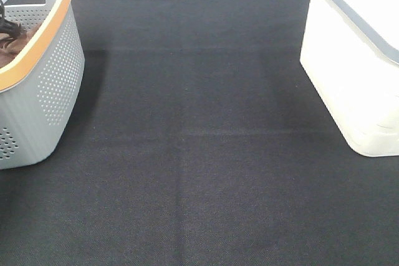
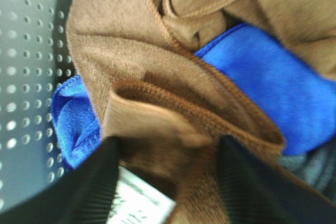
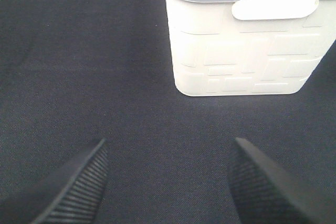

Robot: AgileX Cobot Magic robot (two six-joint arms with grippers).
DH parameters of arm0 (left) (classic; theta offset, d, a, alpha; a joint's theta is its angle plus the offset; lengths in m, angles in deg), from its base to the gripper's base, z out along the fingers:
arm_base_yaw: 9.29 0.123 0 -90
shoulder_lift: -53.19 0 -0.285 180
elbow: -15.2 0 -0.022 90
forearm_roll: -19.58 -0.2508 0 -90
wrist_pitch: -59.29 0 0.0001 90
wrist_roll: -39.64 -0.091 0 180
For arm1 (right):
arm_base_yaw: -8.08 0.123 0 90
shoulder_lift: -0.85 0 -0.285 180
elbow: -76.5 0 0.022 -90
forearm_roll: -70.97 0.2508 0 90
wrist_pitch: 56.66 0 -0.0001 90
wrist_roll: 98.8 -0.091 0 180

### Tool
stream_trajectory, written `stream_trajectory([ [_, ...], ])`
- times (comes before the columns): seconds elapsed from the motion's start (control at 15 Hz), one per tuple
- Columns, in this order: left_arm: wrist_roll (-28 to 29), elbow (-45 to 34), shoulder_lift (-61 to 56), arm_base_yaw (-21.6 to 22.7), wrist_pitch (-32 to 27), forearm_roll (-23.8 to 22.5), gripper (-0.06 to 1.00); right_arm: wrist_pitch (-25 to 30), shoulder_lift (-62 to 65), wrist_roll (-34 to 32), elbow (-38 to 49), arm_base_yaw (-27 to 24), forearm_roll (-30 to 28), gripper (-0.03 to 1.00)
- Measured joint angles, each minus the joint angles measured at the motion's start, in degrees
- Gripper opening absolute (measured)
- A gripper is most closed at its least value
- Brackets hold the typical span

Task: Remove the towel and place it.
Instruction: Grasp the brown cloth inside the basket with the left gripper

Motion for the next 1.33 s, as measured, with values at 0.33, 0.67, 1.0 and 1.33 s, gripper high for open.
stream_trajectory([
  [0.33, -0.3, 0.3, 0.3, 0.0, 1.7, -1.3, 0.05, 0.0, 0.0, 0.0, 0.0, 0.0, 0.0, 0.63],
  [0.67, -1.8, 0.3, -0.3, 0.0, -0.9, -1.4, 0.01, 0.0, 0.0, 0.0, 0.0, 0.0, 0.0, 0.63],
  [1.0, -1.9, 0.3, -7.3, 0.0, -1.1, -1.3, 0.01, 0.0, 0.0, 0.0, 0.0, 0.0, 0.0, 0.63],
  [1.33, -1.8, 0.3, -19.5, 0.0, -0.7, 7.0, 0.01, 0.0, 0.0, 0.0, 0.0, 0.0, 0.0, 0.63],
])
